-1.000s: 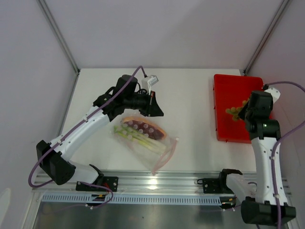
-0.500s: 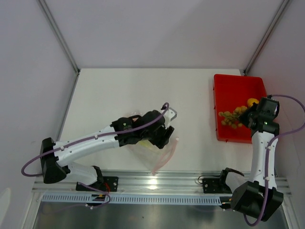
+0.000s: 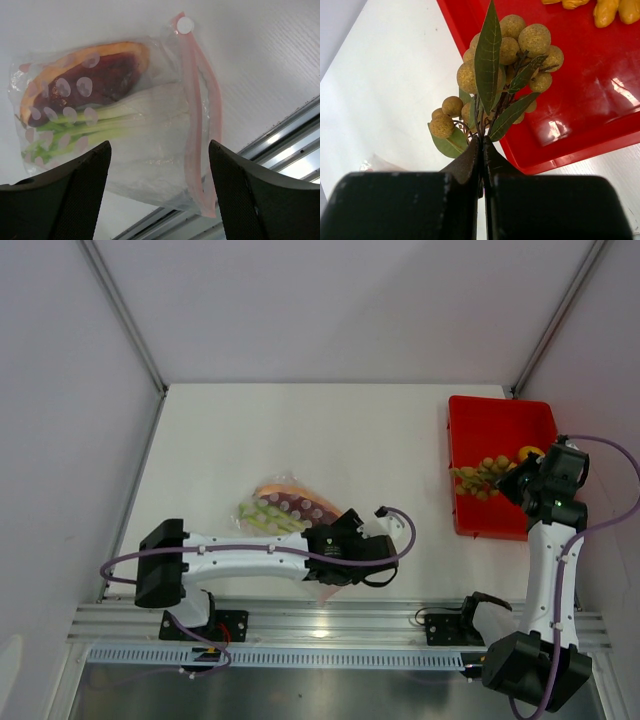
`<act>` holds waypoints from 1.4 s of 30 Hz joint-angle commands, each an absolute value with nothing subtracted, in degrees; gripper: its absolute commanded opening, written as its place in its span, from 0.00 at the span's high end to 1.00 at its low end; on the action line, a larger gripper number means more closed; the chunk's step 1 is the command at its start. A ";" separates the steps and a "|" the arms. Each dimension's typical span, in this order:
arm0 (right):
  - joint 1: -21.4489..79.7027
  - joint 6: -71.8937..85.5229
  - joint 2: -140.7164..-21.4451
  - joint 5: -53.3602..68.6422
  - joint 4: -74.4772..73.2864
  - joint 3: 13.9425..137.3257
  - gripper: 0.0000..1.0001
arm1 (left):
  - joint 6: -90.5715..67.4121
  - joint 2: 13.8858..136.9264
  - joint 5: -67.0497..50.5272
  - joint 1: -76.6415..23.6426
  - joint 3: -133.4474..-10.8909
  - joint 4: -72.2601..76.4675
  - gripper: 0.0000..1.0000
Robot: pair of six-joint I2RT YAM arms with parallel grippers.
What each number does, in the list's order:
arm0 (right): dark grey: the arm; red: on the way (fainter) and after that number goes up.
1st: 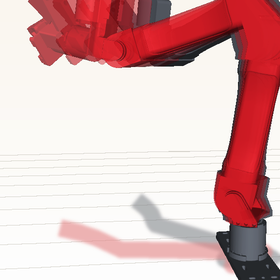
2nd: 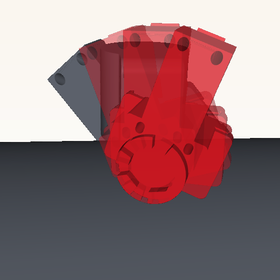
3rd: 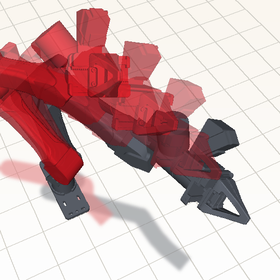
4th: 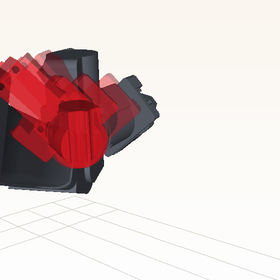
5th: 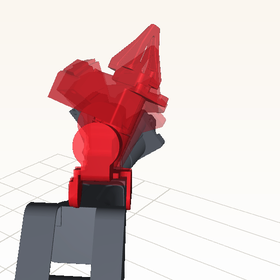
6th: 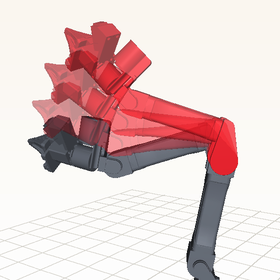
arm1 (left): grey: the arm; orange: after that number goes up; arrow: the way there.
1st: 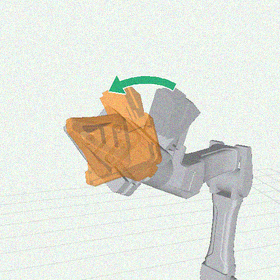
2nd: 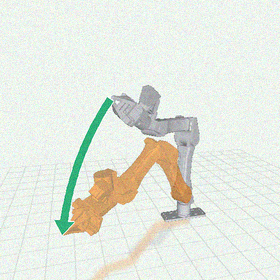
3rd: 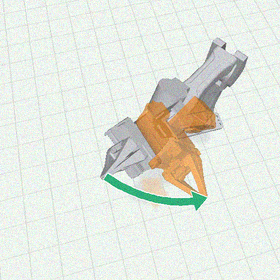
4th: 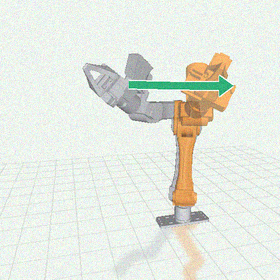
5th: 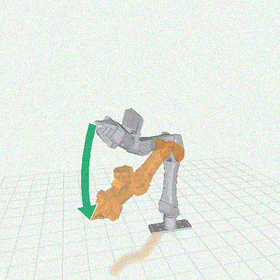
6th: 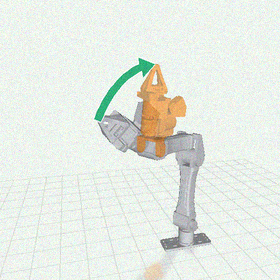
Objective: Place the food in the zip-top bag and seal the zipper
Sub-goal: Pick up the zipper food storage bag at the center of the board.
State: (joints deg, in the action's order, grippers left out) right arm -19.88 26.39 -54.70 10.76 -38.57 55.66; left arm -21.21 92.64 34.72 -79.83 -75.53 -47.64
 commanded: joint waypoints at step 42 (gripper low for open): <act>-12.05 24.17 -52.56 17.30 -37.88 59.68 1.00 | -18.38 89.85 25.60 -72.89 -83.22 -51.77 0.99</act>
